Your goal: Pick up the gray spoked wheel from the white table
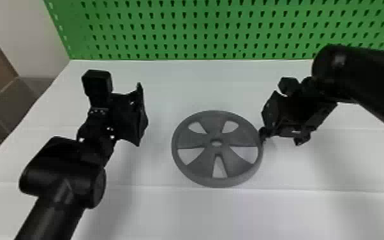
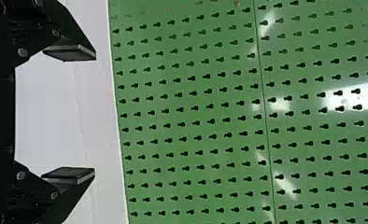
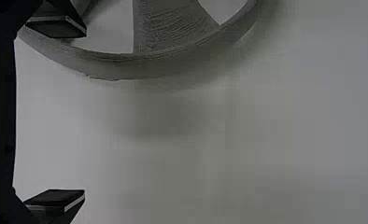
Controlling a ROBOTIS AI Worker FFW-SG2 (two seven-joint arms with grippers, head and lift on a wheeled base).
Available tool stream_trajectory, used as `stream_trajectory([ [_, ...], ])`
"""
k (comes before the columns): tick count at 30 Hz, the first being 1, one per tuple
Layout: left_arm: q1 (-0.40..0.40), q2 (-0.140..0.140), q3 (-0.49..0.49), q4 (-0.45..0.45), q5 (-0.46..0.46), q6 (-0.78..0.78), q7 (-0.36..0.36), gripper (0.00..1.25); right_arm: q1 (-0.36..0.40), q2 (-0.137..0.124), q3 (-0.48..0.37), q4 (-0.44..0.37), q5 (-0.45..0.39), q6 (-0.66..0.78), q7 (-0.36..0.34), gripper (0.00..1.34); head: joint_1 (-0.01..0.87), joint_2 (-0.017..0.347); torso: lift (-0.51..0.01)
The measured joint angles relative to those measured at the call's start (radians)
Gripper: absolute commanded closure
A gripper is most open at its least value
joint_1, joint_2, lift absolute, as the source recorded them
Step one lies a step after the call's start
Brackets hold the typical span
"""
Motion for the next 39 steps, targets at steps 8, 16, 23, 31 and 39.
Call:
stream_trajectory([
  [8, -0.005, 0.012, -0.016, 0.0, 0.0, 0.002, 0.015, 0.38, -0.002, 0.031, 0.01, 0.037, -0.06, -0.032, -0.042, 0.09, 0.779, 0.095, -0.091],
  [16, -0.014, 0.037, -0.041, 0.0, 0.021, 0.002, 0.043, 0.38, -0.008, 0.061, 0.012, 0.072, -0.121, -0.069, -0.073, 0.09, 0.779, 0.095, -0.091],
  [23, -0.025, 0.074, -0.076, 0.0, 0.059, 0.002, 0.079, 0.38, -0.012, 0.081, 0.015, 0.09, -0.164, -0.085, -0.095, 0.09, 0.779, 0.095, -0.091],
  [31, -0.03, 0.089, -0.09, 0.0, 0.076, 0.002, 0.09, 0.38, -0.014, 0.079, 0.094, 0.096, -0.224, -0.092, -0.095, 0.09, 0.779, 0.095, -0.091],
  [39, -0.028, 0.089, -0.09, 0.0, 0.078, 0.002, 0.091, 0.38, -0.014, 0.076, 0.124, 0.1, -0.257, -0.099, -0.095, 0.09, 0.779, 0.095, -0.091],
])
